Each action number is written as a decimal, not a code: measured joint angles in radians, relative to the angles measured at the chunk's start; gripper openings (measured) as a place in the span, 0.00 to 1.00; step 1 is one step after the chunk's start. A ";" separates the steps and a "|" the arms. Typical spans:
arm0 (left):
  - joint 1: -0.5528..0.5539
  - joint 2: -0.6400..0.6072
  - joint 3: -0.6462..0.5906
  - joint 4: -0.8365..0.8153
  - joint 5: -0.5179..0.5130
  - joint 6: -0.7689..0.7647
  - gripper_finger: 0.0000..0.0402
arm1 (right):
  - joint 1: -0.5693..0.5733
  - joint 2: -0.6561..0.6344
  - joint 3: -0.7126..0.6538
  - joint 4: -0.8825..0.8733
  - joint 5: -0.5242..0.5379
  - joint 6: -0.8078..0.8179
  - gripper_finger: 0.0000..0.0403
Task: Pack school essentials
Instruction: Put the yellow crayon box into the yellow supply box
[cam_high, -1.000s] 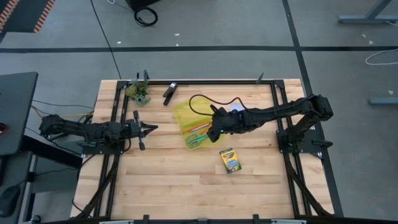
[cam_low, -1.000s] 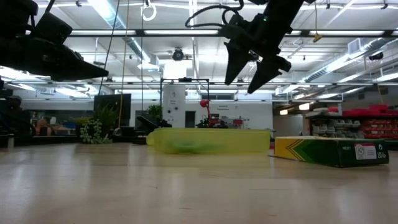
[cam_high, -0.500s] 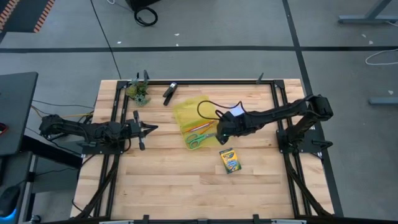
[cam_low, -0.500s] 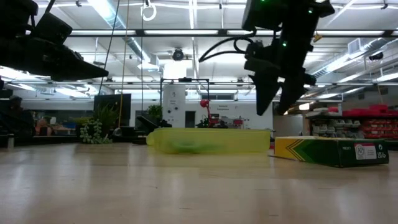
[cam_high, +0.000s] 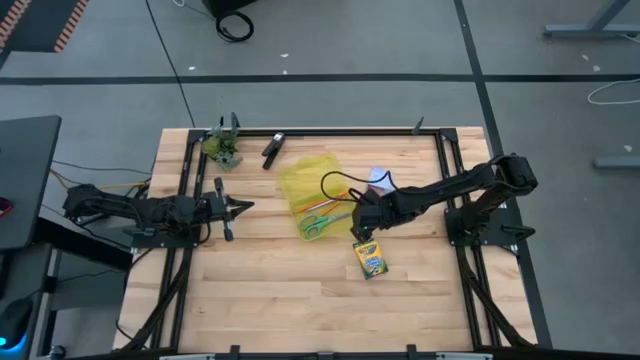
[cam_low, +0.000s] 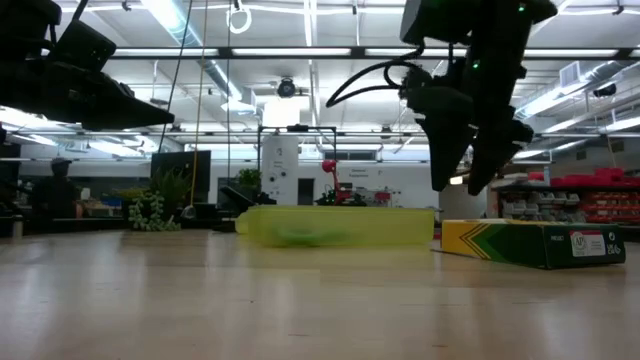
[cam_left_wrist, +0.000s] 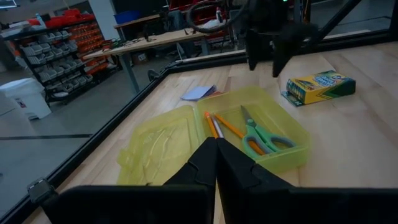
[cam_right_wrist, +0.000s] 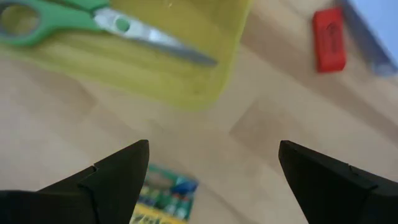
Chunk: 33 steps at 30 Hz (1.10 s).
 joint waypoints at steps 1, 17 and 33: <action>0.000 0.000 0.000 0.000 0.000 0.000 0.04 | 0.014 0.000 0.000 0.000 -0.003 0.017 0.91; 0.000 0.000 0.000 -0.002 0.000 -0.003 0.04 | 0.169 0.004 0.002 0.021 -0.084 0.229 0.98; 0.000 0.011 0.000 0.004 0.000 -0.004 0.05 | 0.187 0.136 0.084 0.056 -0.102 0.251 0.93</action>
